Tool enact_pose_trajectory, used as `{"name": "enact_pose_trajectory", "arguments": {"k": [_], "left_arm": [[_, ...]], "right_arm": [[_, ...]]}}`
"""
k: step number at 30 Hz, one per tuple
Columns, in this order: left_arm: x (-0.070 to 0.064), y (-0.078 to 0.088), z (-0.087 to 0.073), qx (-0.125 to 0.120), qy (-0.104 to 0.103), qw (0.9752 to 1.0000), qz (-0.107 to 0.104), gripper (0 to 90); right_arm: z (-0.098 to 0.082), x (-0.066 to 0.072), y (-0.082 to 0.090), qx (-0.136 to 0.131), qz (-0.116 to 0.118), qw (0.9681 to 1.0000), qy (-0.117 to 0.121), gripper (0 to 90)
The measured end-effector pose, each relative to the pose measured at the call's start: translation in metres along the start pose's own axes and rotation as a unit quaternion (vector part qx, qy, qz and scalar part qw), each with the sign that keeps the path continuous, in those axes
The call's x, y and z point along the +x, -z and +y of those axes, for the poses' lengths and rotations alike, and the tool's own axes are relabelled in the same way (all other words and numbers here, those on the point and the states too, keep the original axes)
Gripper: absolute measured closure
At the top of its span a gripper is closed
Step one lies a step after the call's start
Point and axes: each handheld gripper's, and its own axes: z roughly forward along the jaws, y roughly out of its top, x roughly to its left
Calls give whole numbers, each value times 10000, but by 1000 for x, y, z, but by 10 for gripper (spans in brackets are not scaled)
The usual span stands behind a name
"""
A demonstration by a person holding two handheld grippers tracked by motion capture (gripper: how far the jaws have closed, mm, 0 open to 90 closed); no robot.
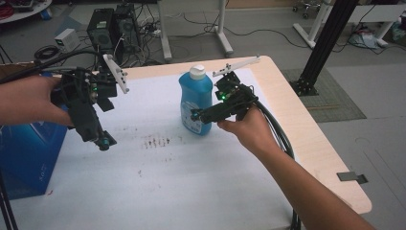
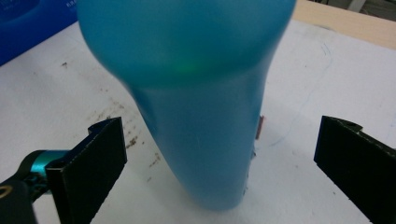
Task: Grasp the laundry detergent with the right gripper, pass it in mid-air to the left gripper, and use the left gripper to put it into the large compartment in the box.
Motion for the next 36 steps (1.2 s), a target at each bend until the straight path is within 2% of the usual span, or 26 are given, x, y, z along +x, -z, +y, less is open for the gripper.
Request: {"name": "enact_pose_trajectory", "arguments": {"k": [10, 20, 28, 29, 34, 35, 36], "left_arm": [[2, 1, -2, -23, 7, 10000, 20, 17], [4, -1, -6, -48, 62, 10000, 13, 17], [5, -1, -7, -37, 50, 10000, 3, 17], [5, -1, -7, -48, 49, 10000, 1, 17], [5, -1, -7, -67, 54, 10000, 0, 17], [5, -1, -7, -75, 63, 10000, 4, 17], [5, -1, -7, -60, 49, 10000, 4, 17]], "right_arm": [[-2, -1, -15, -241, -34, 9997, -7, 16], [-5, 0, -25, -361, -80, 9993, -30, 20], [-7, 0, -27, -548, -51, 9985, -73, 91], [-8, 1, -26, -629, 32, 9980, -19, 167], [-9, 1, -27, -614, -25, 9981, -7, 168], [-10, 2, -27, -625, -48, 9980, 40, 220], [-10, 2, -27, -625, -48, 9980, 40, 220]]}}
